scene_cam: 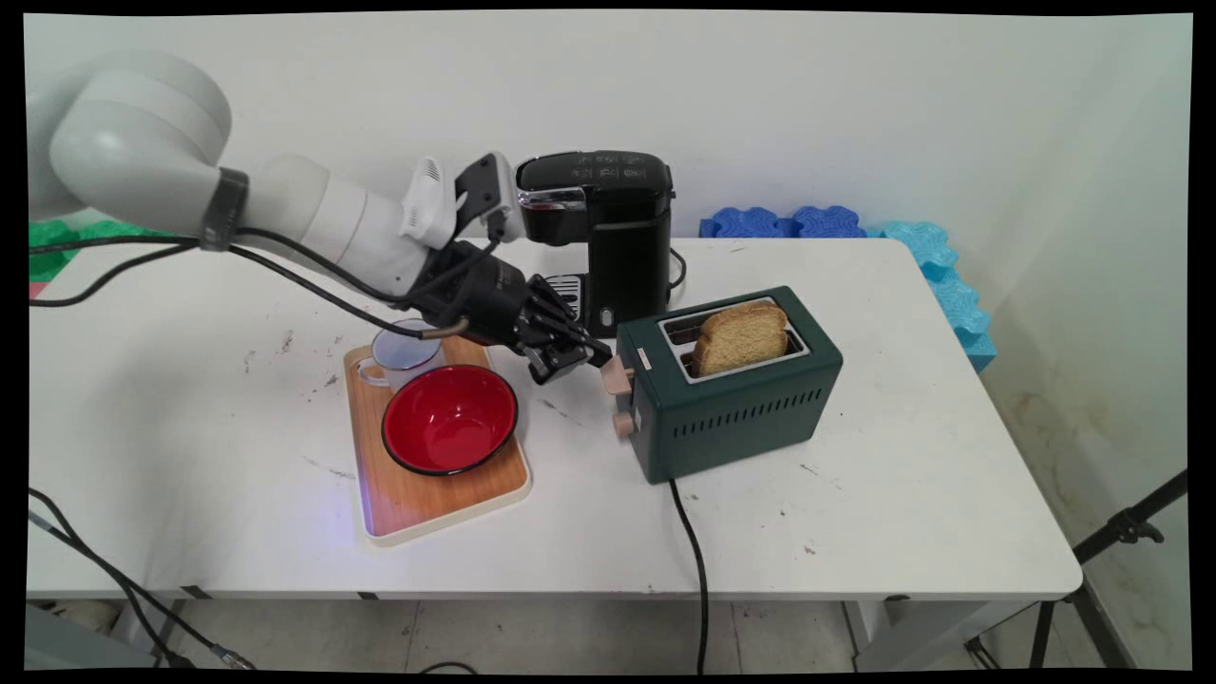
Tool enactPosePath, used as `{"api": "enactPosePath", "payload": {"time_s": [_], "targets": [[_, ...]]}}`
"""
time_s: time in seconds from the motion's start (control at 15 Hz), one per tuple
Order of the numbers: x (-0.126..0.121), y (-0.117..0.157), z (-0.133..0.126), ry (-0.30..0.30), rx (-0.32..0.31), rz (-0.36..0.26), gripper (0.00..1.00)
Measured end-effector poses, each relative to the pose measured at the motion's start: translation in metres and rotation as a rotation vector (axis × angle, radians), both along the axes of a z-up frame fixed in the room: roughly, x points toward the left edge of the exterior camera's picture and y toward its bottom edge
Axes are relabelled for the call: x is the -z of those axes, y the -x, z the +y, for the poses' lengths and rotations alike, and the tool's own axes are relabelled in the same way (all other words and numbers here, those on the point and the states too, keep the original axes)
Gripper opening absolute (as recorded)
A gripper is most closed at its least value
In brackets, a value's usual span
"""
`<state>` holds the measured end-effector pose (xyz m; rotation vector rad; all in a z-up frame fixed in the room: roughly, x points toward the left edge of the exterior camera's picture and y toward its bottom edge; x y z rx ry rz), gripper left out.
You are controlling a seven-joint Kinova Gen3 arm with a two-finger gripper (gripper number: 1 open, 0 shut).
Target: Press the toaster switch
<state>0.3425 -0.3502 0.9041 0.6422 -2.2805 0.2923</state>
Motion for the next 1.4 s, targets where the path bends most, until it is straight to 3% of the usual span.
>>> {"api": "enactPosePath", "payload": {"time_s": [1.4], "targets": [[0.041, 0.015, -0.004, 0.016, -0.012, -0.016, 0.0]]}}
